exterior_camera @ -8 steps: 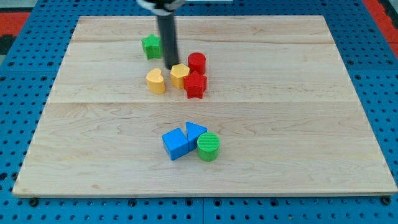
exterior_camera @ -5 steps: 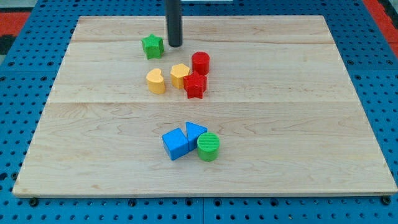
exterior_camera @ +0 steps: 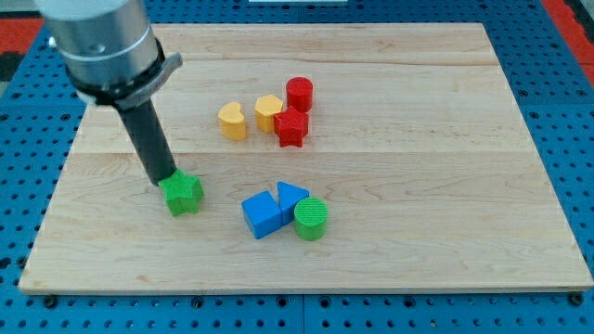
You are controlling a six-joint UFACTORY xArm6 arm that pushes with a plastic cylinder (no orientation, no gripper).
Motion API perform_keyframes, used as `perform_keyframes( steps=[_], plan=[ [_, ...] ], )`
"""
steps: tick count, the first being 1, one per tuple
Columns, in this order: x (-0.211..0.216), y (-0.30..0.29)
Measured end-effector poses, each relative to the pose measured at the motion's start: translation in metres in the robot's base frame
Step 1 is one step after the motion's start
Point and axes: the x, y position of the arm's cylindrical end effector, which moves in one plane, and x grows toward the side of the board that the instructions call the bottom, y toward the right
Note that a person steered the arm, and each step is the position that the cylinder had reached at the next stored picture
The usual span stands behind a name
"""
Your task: Slide the green star closer to blue cube
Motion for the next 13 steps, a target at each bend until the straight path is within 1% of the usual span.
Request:
perform_keyframes(
  steps=[1, 2, 3, 4, 5, 6, 10, 11, 12, 13],
  plan=[
    [0.016, -0.024],
    [0.059, 0.005],
    [0.064, -0.021],
    [0.042, -0.070],
    [0.017, -0.052],
    [0.012, -0.052],
    [0.017, -0.040],
    [0.026, -0.016],
    [0.021, -0.010],
    [0.006, -0.010]
  ],
)
